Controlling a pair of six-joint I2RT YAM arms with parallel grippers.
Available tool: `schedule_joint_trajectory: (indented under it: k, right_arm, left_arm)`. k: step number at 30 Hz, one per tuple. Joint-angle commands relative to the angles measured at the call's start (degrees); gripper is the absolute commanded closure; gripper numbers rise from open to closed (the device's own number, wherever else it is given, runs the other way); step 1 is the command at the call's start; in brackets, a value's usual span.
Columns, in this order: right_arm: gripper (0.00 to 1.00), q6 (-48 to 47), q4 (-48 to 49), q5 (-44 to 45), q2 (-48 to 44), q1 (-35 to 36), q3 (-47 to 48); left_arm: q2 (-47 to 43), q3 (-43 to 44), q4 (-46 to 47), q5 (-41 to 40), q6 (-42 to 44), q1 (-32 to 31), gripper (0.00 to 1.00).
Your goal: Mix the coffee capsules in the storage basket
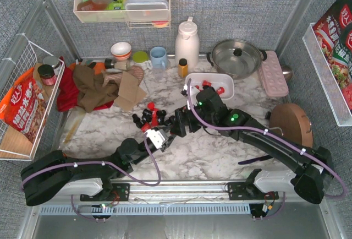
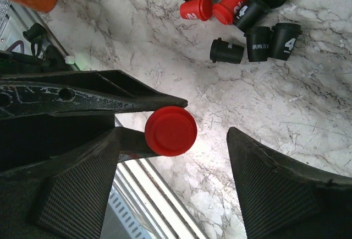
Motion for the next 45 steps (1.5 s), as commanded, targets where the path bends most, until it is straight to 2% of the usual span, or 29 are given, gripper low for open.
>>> schedule_joint_trajectory:
  k: [1, 5, 9, 13, 20, 25, 33, 36, 37, 41, 45]
  right_arm:
    - [0.19, 0.56, 1.17, -0.87, 0.53, 0.4, 0.32]
    - [0.24, 0.85, 1.07, -1.09, 1.14, 0.7, 0.26]
    - [0.39, 1.53, 1.46, -1.29, 1.46, 0.87, -0.02]
    - [0.46, 1.87, 1.91, -1.27, 1.68, 1.02, -0.73]
    - [0.5, 2.3, 1.71, -0.68, 1.17, 1.05, -0.83]
    - [0.5, 2.32, 1.63, 0.84, -0.25, 1.06, -1.29]
    - [0.56, 2.54, 1.15, 2.65, -1.85, 1.06, -1.76]
    - [0.55, 1.7, -0.02, 4.19, -1.7, 1.06, -1.41]
    - [0.5, 0.65, -1.17, 6.02, -1.82, 1.06, -0.95]
    - [0.4, -3.17, -5.44, 19.01, -3.57, 0.57, 0.9]
    - [0.35, -6.68, -6.44, 25.12, -5.89, 0.08, 2.06]
  left_arm:
    - [-0.13, 0.85, 3.09, 0.41, 0.98, -0.56, 0.64]
    - [-0.2, 1.14, 3.02, 0.65, 1.33, -0.86, 0.64]
    - [0.08, 1.33, 3.01, 0.47, 1.76, -1.14, 0.64]
    - [0.49, 1.48, 3.01, 0.15, 2.19, -1.38, 0.64]
    - [0.16, 1.52, 2.56, -1.0, 1.58, -1.63, 0.63]
    - [0.25, 1.94, 0.45, -1.8, 0.7, -1.69, 0.46]
    - [-0.16, 1.52, 0.29, -2.26, 0.37, -1.86, 0.43]
    - [-1.17, 1.13, 0.09, -5.2, -1.16, -1.8, 0.43]
    - [-1.96, 0.82, -0.37, -6.64, -2.16, -1.83, 0.43]
    - [-6.83, -2.66, -3.31, -7.05, -9.41, -1.88, 0.43]
    - [-11.57, -4.21, -12.61, -9.48, -17.03, -1.91, 0.43]
